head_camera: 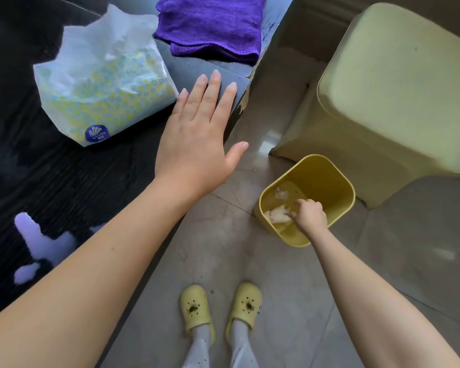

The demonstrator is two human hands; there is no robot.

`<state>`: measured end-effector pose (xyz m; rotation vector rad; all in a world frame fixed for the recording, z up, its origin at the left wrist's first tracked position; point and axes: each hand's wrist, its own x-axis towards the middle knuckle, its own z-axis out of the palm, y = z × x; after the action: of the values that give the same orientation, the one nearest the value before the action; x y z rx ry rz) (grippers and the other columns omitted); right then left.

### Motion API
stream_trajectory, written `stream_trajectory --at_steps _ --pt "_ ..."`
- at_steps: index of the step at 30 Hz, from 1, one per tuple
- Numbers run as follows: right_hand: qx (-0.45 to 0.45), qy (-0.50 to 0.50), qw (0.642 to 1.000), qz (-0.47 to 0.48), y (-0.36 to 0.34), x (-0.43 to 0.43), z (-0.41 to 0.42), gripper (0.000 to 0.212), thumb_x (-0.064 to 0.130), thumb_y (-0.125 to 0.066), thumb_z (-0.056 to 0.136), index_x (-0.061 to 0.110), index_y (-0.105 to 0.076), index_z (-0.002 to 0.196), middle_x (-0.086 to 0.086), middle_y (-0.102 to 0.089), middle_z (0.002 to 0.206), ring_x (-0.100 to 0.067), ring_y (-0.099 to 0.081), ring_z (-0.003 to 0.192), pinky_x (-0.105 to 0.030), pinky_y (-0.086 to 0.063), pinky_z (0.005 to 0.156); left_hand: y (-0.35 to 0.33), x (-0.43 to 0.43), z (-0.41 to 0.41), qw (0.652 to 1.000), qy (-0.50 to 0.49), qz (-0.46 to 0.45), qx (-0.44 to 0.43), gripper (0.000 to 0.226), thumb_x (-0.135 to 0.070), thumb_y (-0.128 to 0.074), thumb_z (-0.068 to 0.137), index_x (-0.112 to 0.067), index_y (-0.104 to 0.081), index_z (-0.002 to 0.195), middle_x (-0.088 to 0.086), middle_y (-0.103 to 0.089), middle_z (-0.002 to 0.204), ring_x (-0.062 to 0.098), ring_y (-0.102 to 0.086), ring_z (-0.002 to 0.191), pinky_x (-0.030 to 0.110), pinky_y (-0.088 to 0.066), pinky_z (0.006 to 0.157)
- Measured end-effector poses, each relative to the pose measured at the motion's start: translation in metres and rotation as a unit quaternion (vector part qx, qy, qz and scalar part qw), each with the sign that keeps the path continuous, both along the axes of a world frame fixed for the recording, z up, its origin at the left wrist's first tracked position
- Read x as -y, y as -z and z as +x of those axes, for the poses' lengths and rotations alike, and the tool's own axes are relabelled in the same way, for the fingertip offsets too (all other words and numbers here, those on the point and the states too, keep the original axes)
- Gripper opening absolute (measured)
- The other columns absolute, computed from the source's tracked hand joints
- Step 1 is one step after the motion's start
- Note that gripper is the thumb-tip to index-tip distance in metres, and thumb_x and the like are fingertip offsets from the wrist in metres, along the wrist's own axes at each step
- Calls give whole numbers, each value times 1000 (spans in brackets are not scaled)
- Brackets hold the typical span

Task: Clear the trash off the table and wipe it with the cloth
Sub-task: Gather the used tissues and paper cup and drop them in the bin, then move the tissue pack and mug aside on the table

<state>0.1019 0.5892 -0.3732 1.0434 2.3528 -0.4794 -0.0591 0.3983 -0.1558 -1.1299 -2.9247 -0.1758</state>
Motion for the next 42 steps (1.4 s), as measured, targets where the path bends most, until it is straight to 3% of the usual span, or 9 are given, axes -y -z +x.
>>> stream_trajectory --at_steps 13,20,23,27,32,34,36,39,42 --pt "27 -101 992 -66 -110 -19 -34 50 35 -60 87 16 -49 132 -14 -53 130 -33 -46 121 -42 -45 98 -10 -2 1 999 1 -30 43 80 -53 -41 90 -16 -5 151 9 0 161 24 1 148 39 1 120" --pt "-46 -108 986 -118 -201 -15 -69 52 32 -64 84 15 -50 131 -9 -56 133 -28 -50 124 -36 -42 104 -37 -8 -4 982 -4 -89 164 85 -51 -48 89 -13 -3 151 10 6 160 24 7 148 39 0 120" --pt "-107 -120 979 -129 -241 -5 -87 49 28 -65 83 15 -52 129 -8 -57 133 -26 -52 122 -33 -42 102 -67 -9 -10 963 -6 -76 258 75 -39 -54 89 -10 -18 149 13 -8 160 28 -4 148 37 -10 119" --pt "-149 -173 962 -150 -292 19 -117 44 25 -63 86 14 -54 127 -7 -58 131 -23 -53 121 -31 -43 98 -99 13 -7 946 -55 11 318 47 -27 -56 89 -10 -50 133 10 -52 137 26 -45 129 35 -36 106" --pt "-195 -204 945 -165 -324 54 -158 39 30 -62 86 12 -59 121 -8 -62 124 -22 -58 111 -25 -42 84 -116 53 -15 890 -291 200 289 33 -16 -55 86 -11 -61 118 7 -63 118 25 -57 111 29 -41 91" --pt "-202 -202 945 -160 -328 74 -174 42 32 -59 87 7 -60 120 -12 -63 123 -26 -58 112 -29 -43 89 -116 74 -23 858 -380 238 250 38 -12 -54 83 -10 -58 121 10 -57 120 28 -55 111 32 -42 91" --pt "-195 -190 948 -167 -325 91 -187 40 34 -56 89 -2 -64 104 -19 -67 108 -33 -59 104 -34 -45 89 -111 91 -31 821 -442 259 250 45 -11 -54 79 -11 -54 124 14 -53 125 31 -53 113 38 -45 95" --pt "-170 -184 955 -161 -312 112 -202 44 38 -50 91 11 -41 58 -7 -48 65 -26 -49 78 -33 -37 70 -105 102 -33 793 -456 260 310 48 -15 -50 79 -13 -50 127 12 -56 126 31 -53 113 41 -46 96" --pt "-183 -122 956 -194 -301 128 -211 38 41 -54 87 13 -43 65 -4 -46 70 -24 -48 79 -37 -45 76 -105 104 -30 763 -444 304 357 50 -15 -51 81 -17 -48 130 7 -60 123 26 -55 113 37 -47 94"
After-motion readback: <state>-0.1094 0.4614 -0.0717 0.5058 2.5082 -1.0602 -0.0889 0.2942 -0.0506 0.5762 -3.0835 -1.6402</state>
